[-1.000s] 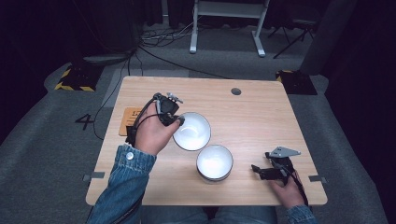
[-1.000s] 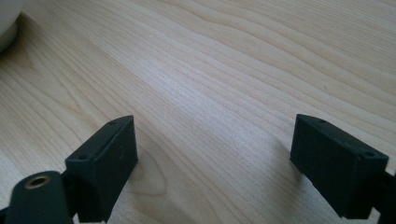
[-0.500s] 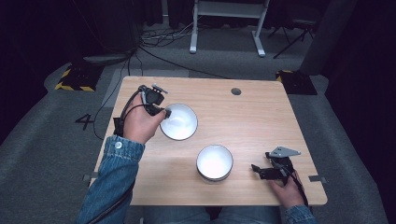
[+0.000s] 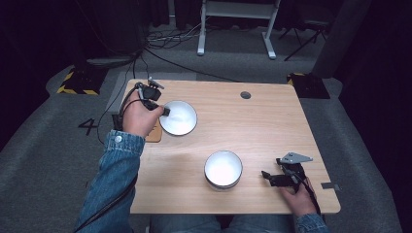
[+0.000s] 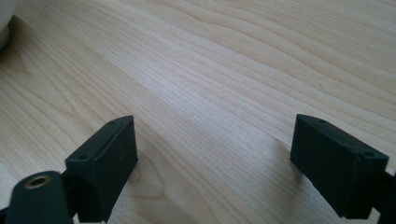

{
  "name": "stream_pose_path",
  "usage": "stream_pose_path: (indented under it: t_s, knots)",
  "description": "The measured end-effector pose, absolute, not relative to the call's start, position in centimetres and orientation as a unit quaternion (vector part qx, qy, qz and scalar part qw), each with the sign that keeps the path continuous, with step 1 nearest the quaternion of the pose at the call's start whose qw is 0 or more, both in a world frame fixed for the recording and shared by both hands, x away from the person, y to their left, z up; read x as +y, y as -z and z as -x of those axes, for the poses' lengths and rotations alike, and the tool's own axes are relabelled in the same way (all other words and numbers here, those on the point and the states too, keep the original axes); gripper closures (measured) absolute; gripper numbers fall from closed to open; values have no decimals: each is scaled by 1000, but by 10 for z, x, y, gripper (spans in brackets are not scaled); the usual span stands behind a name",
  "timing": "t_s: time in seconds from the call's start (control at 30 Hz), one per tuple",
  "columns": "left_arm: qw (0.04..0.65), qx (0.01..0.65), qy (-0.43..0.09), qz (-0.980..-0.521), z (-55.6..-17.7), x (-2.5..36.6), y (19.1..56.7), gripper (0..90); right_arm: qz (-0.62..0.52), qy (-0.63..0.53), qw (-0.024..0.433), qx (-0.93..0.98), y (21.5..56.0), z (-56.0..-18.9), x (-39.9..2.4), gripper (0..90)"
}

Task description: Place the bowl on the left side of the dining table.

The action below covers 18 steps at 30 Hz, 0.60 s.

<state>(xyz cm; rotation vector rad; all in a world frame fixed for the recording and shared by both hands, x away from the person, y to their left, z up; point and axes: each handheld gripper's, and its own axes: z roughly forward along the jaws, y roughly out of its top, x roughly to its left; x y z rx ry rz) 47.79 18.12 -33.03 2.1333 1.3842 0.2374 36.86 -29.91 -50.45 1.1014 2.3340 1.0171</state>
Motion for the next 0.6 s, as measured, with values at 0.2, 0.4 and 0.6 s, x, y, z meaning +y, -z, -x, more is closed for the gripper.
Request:
stream_pose_path:
  t_s: [0.2, 0.4, 0.6]
  knots:
    - [285, 532, -89, -792, -492, 191, 331, 816, -390, -361, 183, 827, 505, -369, -299, 145]
    - [272, 546, -99, -786, -504, 200, 330, 816, -390, -361, 183, 827, 505, -369, -299, 144]
    - [277, 564, -85, -773, -514, 211, 337, 818, -390, -361, 183, 827, 505, -369, -299, 144]
